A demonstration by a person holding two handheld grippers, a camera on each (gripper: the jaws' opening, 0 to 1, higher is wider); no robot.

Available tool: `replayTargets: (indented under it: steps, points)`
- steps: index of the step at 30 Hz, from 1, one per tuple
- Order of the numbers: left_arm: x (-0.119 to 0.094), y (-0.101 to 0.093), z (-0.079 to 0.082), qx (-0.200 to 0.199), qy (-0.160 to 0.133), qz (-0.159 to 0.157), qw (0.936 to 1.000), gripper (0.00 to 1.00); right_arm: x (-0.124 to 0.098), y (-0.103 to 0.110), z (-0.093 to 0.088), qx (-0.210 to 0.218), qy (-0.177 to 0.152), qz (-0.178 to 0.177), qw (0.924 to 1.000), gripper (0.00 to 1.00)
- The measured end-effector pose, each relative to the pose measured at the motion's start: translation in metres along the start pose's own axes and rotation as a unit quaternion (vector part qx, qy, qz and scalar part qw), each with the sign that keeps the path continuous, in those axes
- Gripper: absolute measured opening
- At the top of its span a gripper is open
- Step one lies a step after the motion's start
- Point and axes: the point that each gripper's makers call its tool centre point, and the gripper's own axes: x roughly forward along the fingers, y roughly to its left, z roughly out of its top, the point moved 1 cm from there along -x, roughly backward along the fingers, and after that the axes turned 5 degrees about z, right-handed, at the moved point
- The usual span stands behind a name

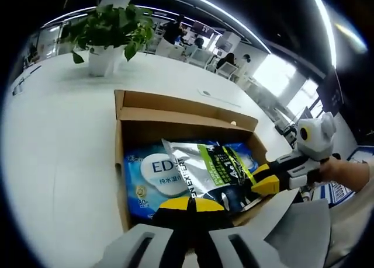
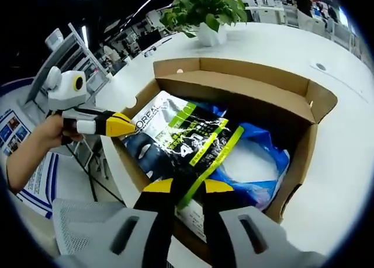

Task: Operate the shoe box by opening the lid, removing the specified soft item, and placing it in the target area until the item is outside and the box remains undamaged.

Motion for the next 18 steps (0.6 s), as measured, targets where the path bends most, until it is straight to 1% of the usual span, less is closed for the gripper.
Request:
replayTargets:
  steps: [3, 11, 18]
  points:
    - [-0.0005, -0.0012, 0.0001, -0.001, -0.002, -0.001, 1.0, 0.0, 0.0002, 0.0013, 0.0022, 0.003, -0.008, 0.002, 1.0, 0.06]
    - [-0.0028, -0.0038, 0.0018, -0.001, -0.008, 0.002, 1.0, 0.0, 0.0042, -0.0002, 0.0001, 0.008, -0.006, -0.006, 0.9999, 0.04]
    - [-0.007, -0.0079, 0.004, -0.003, -0.017, 0.002, 0.9998, 0.0, -0.0002, 0.0012, 0.0008, -0.009, -0.013, -0.013, 0.9998, 0.0]
